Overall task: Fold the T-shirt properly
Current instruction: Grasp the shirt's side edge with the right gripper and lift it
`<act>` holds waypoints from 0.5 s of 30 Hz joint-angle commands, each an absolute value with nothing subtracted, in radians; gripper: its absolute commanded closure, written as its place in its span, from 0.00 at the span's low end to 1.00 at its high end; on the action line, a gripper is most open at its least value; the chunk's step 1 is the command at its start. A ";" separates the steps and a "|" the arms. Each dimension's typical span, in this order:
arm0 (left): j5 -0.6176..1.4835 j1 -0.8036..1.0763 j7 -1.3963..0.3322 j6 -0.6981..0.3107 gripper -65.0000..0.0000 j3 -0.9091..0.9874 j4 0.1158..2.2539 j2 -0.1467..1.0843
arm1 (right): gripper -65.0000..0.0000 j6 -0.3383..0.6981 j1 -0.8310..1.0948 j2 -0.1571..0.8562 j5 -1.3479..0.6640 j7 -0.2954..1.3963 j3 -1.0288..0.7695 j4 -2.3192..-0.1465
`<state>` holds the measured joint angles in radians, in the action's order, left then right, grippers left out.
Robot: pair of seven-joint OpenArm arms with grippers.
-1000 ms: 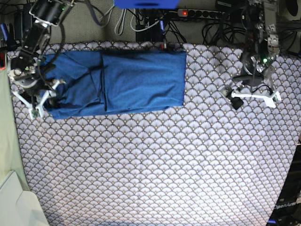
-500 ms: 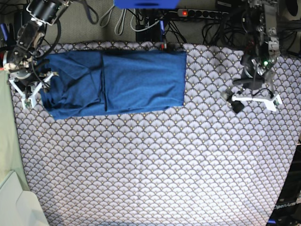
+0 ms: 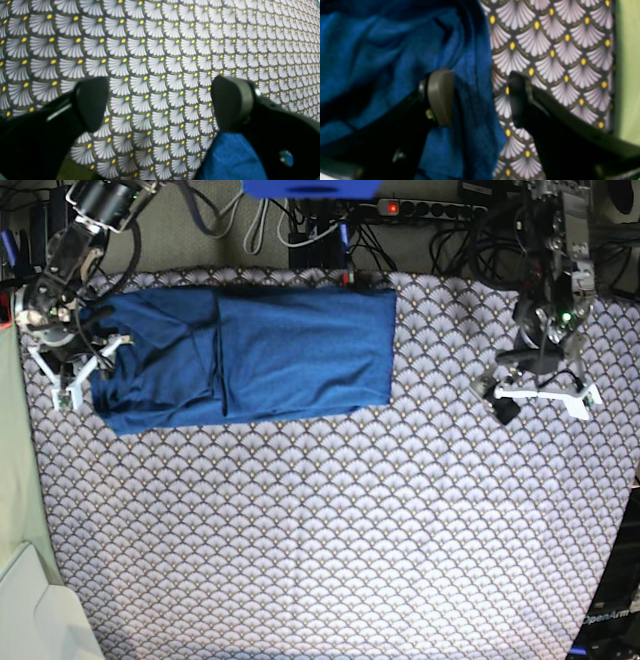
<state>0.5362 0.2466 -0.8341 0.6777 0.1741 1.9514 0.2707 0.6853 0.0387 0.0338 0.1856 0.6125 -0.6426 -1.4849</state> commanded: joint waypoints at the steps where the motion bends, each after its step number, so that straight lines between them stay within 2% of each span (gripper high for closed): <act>1: 0.547 0.242 -0.831 0.698 0.00 0.179 1.966 0.280 | 0.45 0.698 0.036 0.030 0.191 0.631 -0.639 -1.489; 5: 0.549 0.248 -0.831 0.698 0.00 0.176 1.969 0.295 | 0.48 0.698 0.036 0.022 0.189 0.631 -0.639 -1.489; 7: 0.549 0.248 -0.831 0.698 0.00 0.180 1.968 0.295 | 0.58 0.698 0.036 0.022 0.189 0.631 -0.639 -1.489; 12: 0.549 0.249 -0.831 0.698 0.00 0.180 1.968 0.295 | 1.00 0.698 0.035 0.024 0.189 0.631 -0.639 -1.489; 15: 0.549 0.249 -0.831 0.698 0.00 0.179 1.971 0.295 | 1.00 0.698 0.035 0.024 0.189 0.631 -0.639 -1.498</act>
